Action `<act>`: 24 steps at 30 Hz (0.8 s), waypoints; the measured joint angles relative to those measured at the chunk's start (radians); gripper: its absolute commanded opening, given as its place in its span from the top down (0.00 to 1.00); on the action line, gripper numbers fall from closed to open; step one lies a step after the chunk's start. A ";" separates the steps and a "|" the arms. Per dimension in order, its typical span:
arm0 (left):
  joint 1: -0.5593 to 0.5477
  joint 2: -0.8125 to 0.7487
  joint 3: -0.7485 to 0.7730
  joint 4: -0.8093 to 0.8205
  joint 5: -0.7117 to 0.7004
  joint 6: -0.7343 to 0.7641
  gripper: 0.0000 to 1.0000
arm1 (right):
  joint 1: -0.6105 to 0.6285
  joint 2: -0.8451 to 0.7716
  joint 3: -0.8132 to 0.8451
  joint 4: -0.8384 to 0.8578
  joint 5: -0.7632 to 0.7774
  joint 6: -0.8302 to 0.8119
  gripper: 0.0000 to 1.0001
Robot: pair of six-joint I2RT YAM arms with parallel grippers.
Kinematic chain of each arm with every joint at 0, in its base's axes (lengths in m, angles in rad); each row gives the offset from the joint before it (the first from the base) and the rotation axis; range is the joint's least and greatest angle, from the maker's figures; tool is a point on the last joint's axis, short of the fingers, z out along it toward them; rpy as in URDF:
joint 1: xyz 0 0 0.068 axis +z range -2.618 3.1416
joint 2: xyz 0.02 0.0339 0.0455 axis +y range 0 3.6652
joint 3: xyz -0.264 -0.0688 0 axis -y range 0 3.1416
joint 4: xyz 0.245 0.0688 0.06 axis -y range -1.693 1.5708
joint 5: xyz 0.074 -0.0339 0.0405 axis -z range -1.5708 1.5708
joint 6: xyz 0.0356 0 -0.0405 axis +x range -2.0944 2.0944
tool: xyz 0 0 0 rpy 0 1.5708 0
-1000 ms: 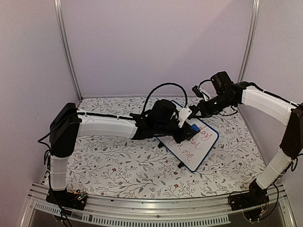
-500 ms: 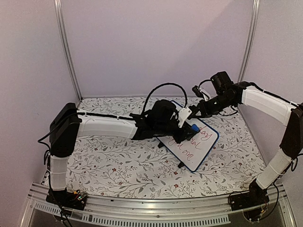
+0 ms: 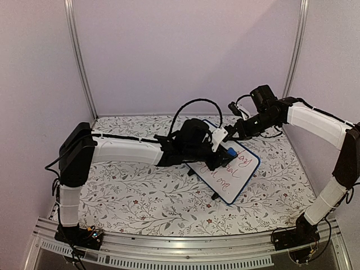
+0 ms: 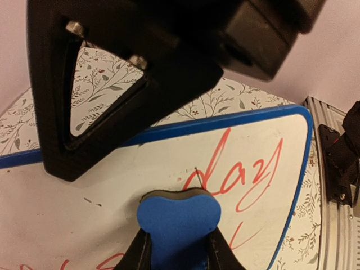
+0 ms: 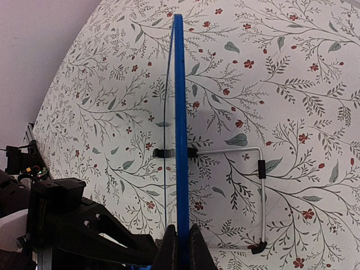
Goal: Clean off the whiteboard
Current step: Erase the whiteboard from the whiteboard stand.
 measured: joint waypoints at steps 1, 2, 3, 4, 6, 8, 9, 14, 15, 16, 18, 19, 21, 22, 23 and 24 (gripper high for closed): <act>0.000 0.000 0.000 0.000 0.000 0.000 1.00 | 0.000 0.000 0.000 0.000 0.000 0.000 1.00; 0.000 0.000 -0.001 0.002 0.000 0.000 1.00 | 0.000 0.000 0.000 0.000 0.000 0.000 1.00; 0.000 0.000 -0.002 0.002 0.000 0.000 1.00 | 0.000 0.000 0.000 0.000 0.000 0.000 1.00; 0.000 0.000 -0.002 0.002 0.000 0.000 1.00 | 0.000 0.000 0.000 0.000 0.000 0.000 1.00; 0.000 0.000 -0.002 0.003 0.000 0.000 1.00 | 0.000 0.000 0.000 0.000 0.000 0.000 0.99; 0.000 0.000 -0.006 0.009 0.000 0.000 1.00 | 0.000 0.001 0.000 0.000 0.000 0.000 0.98; 0.000 -0.001 -0.009 0.014 0.000 0.000 1.00 | 0.000 0.002 0.001 0.000 -0.001 0.000 0.97; 0.000 -0.002 -0.014 0.021 -0.007 0.000 1.00 | 0.000 0.015 0.017 -0.010 -0.005 0.000 0.89; 0.000 -0.002 -0.014 0.022 -0.008 0.000 1.00 | 0.000 0.016 0.018 -0.013 -0.006 0.002 0.87; 0.000 -0.002 -0.015 0.022 -0.008 0.000 1.00 | 0.001 0.017 0.020 -0.014 -0.010 0.004 0.84; 0.000 -0.002 -0.016 0.022 -0.010 0.000 1.00 | 0.003 0.020 0.026 -0.018 -0.016 0.008 0.78; 0.000 -0.002 -0.018 0.022 -0.011 0.001 1.00 | 0.005 0.021 0.027 -0.019 -0.019 0.009 0.75; 0.000 -0.004 -0.021 0.023 -0.012 0.001 1.00 | 0.008 0.021 0.029 -0.023 -0.026 0.011 0.71; 0.000 -0.005 -0.024 0.023 -0.012 0.001 1.00 | 0.010 0.022 0.032 -0.025 -0.029 0.013 0.69; 0.000 -0.006 -0.027 0.024 -0.013 0.001 1.00 | 0.011 0.023 0.033 -0.026 -0.032 0.015 0.66; 0.000 -0.011 -0.033 0.022 -0.016 0.001 1.00 | 0.012 0.025 0.035 -0.028 -0.042 0.014 0.64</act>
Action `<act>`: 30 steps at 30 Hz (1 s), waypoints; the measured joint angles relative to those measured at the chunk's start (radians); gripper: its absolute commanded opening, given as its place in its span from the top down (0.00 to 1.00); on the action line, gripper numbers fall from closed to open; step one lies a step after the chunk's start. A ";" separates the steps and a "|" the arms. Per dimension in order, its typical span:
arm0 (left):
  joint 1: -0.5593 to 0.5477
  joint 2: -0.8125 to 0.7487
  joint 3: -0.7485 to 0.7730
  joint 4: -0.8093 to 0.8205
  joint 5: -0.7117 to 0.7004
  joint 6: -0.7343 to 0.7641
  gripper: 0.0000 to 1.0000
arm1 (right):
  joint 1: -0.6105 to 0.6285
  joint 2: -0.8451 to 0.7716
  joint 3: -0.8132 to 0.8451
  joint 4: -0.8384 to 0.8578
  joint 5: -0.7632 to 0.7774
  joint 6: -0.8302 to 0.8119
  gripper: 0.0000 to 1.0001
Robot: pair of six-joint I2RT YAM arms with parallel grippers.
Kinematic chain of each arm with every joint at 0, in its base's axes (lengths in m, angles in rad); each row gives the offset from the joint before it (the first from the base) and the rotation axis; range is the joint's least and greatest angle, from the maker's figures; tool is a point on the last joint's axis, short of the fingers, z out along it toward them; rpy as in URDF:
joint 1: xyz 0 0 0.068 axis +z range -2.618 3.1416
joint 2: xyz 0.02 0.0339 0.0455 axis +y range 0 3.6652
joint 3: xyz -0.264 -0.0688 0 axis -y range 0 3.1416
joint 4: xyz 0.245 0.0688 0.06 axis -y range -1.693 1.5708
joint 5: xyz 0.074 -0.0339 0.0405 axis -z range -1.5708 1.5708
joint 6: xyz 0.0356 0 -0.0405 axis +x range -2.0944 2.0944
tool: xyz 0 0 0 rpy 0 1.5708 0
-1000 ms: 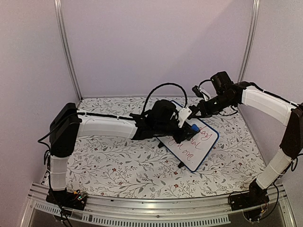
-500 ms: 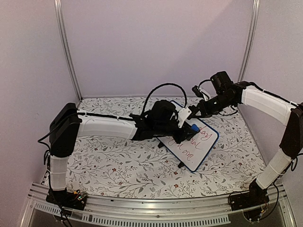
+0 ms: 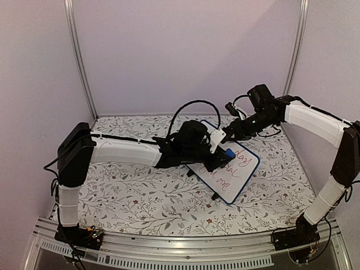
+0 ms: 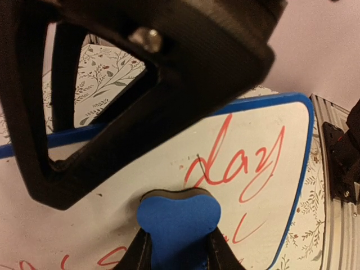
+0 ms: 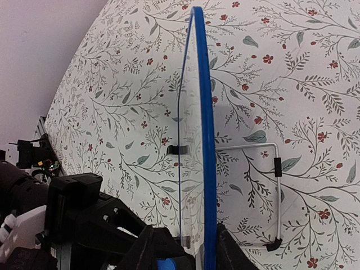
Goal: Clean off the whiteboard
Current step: Erase the whiteboard from the whiteboard stand.
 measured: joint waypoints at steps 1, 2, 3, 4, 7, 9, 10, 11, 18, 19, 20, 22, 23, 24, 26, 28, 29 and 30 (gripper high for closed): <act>0.000 -0.005 -0.009 -0.001 -0.003 0.000 1.00 | 0.002 0.003 0.003 -0.005 -0.008 0.000 0.63; 0.000 -0.008 -0.014 -0.004 -0.005 0.000 1.00 | 0.004 0.005 0.006 -0.008 -0.013 0.003 0.61; 0.000 -0.011 -0.021 -0.004 -0.008 0.000 1.00 | 0.006 0.009 0.010 -0.012 -0.018 0.003 0.58; 0.000 -0.015 -0.028 -0.005 -0.011 0.000 1.00 | 0.007 0.011 0.013 -0.013 -0.022 0.005 0.55; 0.000 -0.026 -0.051 -0.010 -0.024 0.000 1.00 | 0.013 0.017 0.024 -0.031 -0.027 0.008 0.47; 0.000 -0.028 -0.065 -0.011 -0.027 -0.001 1.00 | 0.019 0.017 0.027 -0.037 -0.026 0.009 0.43; 0.000 -0.031 -0.072 -0.012 -0.028 -0.001 1.00 | 0.019 0.017 0.028 -0.040 -0.026 0.013 0.42; 0.000 -0.034 -0.079 -0.013 -0.030 -0.001 1.00 | 0.020 0.017 0.029 -0.043 -0.027 0.017 0.40; 0.001 -0.051 -0.107 -0.013 -0.044 -0.003 1.00 | 0.021 0.025 0.053 -0.064 -0.022 0.028 0.26; 0.002 -0.056 -0.112 -0.013 -0.045 -0.004 1.00 | 0.021 0.027 0.061 -0.068 -0.019 0.025 0.24; 0.002 -0.059 -0.115 -0.012 -0.047 -0.004 1.00 | 0.021 0.028 0.065 -0.068 -0.017 0.028 0.20; 0.003 -0.067 -0.122 -0.011 -0.048 -0.005 1.00 | 0.016 0.028 0.072 -0.069 -0.012 0.030 0.15; 0.003 -0.071 -0.126 -0.011 -0.049 -0.007 1.00 | 0.011 0.028 0.074 -0.069 -0.011 0.031 0.14; 0.003 -0.074 -0.130 -0.010 -0.049 -0.008 1.00 | 0.005 0.028 0.074 -0.068 -0.012 0.034 0.14; 0.003 -0.082 -0.139 -0.008 -0.049 -0.009 1.00 | -0.013 0.028 0.073 -0.063 -0.020 0.042 0.14; 0.004 -0.092 -0.151 -0.007 -0.049 -0.013 1.00 | -0.042 0.021 0.063 -0.043 -0.028 0.054 0.14; 0.004 -0.096 -0.156 -0.007 -0.049 -0.015 1.00 | -0.061 0.014 0.052 -0.030 -0.034 0.064 0.14; 0.004 -0.100 -0.159 -0.008 -0.049 -0.016 1.00 | -0.081 0.005 0.040 -0.019 -0.040 0.073 0.14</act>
